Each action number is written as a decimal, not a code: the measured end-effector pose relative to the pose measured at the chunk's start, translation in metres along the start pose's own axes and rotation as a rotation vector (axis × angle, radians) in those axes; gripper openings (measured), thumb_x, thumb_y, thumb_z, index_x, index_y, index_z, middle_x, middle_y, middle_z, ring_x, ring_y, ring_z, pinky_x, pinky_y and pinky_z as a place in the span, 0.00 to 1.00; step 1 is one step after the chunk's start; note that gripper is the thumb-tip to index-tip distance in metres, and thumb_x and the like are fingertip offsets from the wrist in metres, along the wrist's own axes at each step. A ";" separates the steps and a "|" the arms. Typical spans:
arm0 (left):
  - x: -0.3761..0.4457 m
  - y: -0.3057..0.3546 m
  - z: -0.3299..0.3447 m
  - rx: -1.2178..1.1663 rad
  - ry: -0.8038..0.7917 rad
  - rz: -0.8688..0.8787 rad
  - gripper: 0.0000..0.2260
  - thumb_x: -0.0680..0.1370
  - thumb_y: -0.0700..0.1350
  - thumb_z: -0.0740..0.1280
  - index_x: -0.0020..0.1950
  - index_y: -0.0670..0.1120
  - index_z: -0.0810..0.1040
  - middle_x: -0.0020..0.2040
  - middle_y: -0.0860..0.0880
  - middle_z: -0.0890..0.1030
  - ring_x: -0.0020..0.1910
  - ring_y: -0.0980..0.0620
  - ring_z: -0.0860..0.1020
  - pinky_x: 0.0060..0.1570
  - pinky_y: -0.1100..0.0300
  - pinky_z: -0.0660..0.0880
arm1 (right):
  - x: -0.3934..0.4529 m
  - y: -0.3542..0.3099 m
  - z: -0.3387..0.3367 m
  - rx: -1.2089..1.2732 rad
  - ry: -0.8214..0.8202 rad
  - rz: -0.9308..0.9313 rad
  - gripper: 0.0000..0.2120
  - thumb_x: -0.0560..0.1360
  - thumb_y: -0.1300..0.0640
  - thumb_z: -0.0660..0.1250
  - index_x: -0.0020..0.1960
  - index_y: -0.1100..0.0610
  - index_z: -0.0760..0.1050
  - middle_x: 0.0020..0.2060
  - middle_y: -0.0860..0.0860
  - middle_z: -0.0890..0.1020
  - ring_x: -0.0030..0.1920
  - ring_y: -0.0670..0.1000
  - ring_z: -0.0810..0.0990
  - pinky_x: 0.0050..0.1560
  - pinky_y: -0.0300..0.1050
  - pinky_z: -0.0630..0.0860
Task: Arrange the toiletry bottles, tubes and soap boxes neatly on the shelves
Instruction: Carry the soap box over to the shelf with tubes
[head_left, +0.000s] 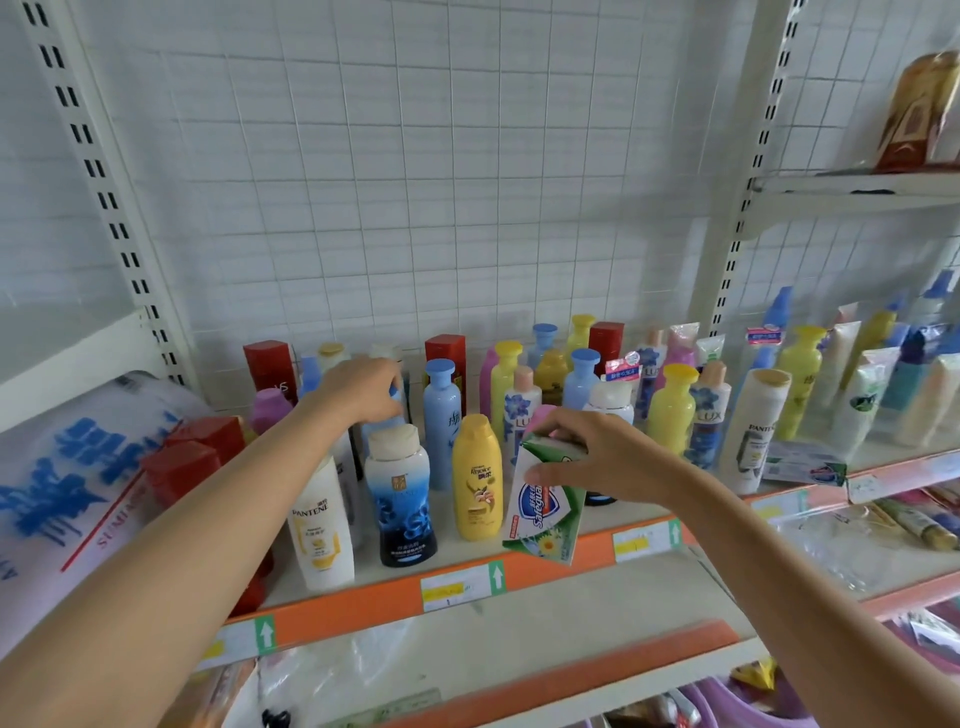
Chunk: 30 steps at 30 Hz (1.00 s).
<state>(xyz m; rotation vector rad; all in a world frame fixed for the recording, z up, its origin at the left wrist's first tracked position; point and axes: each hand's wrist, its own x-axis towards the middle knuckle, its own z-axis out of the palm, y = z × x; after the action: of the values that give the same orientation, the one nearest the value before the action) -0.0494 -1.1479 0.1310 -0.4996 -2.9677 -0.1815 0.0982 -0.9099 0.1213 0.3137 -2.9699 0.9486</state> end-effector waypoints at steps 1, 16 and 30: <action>-0.001 0.002 -0.001 0.040 0.019 -0.006 0.09 0.73 0.43 0.66 0.52 0.43 0.77 0.51 0.44 0.80 0.48 0.44 0.78 0.46 0.53 0.74 | -0.001 0.002 -0.002 0.004 -0.001 -0.008 0.19 0.71 0.47 0.70 0.58 0.53 0.71 0.52 0.49 0.81 0.49 0.48 0.82 0.46 0.45 0.81; -0.023 0.130 0.010 -0.254 0.230 0.275 0.07 0.75 0.47 0.66 0.49 0.46 0.80 0.45 0.51 0.80 0.44 0.54 0.78 0.44 0.58 0.77 | -0.029 0.068 -0.043 0.069 0.030 0.007 0.16 0.69 0.47 0.72 0.53 0.50 0.71 0.48 0.49 0.82 0.46 0.46 0.82 0.46 0.48 0.81; 0.005 0.269 0.062 -0.412 0.254 0.426 0.09 0.74 0.45 0.67 0.53 0.45 0.78 0.47 0.48 0.79 0.43 0.53 0.76 0.46 0.52 0.76 | -0.101 0.178 -0.100 0.069 0.138 0.144 0.16 0.68 0.45 0.72 0.51 0.49 0.72 0.41 0.45 0.80 0.37 0.42 0.76 0.35 0.33 0.70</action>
<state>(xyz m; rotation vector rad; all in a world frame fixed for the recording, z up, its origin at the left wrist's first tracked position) 0.0292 -0.8857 0.0971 -1.0499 -2.5038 -0.7510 0.1574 -0.6916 0.0934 0.0334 -2.8701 1.0422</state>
